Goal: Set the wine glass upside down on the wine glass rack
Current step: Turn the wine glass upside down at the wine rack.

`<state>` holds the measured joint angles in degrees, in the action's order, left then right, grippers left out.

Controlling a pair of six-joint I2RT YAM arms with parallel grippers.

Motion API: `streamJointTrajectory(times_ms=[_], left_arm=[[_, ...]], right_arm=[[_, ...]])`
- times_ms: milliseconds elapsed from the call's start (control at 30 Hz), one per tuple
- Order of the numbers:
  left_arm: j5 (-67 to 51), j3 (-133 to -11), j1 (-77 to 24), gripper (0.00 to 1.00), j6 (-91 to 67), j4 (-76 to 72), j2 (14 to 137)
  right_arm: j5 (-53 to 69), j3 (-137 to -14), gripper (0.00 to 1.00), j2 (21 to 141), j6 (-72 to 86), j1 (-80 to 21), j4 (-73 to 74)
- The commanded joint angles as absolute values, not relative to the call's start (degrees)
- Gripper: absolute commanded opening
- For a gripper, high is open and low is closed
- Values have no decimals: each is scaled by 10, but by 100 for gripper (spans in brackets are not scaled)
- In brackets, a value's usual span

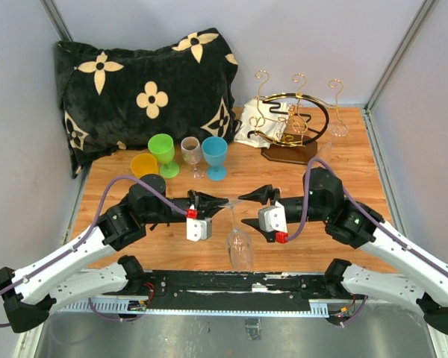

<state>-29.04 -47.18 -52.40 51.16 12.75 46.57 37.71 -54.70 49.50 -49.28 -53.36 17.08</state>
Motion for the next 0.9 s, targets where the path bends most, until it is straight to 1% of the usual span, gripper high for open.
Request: streamJointTrajectory(times_ms=[0, 133, 233, 333, 400, 500, 567, 700, 867], left_arm=[[-237, -463, -529, 0, 509, 83, 437], [-197, -464, -529, 0, 518, 99, 431], [-171, -457, -529, 1, 518, 107, 424], [-142, -445, -529, 1, 517, 106, 414], [-124, -440, -529, 0, 517, 106, 409], [-106, -436, -529, 1, 518, 105, 407], [-96, -435, -529, 1, 517, 104, 408], [-81, -432, -529, 0, 517, 95, 413], [-68, -435, -529, 0, 522, 84, 425]], right_arm=[[349, -549, 62, 466, -474, -533, 186], [314, -513, 77, 421, -422, -533, 138], [273, -499, 82, 397, -385, -533, 127], [189, -487, 84, 382, -318, -533, 117], [123, -470, 90, 370, -247, -533, 100], [55, -436, 96, 346, -145, -533, 81], [40, -415, 98, 328, -70, -533, 71], [51, -381, 99, 305, 46, -533, 40], [51, -363, 99, 318, 149, -541, -9]])
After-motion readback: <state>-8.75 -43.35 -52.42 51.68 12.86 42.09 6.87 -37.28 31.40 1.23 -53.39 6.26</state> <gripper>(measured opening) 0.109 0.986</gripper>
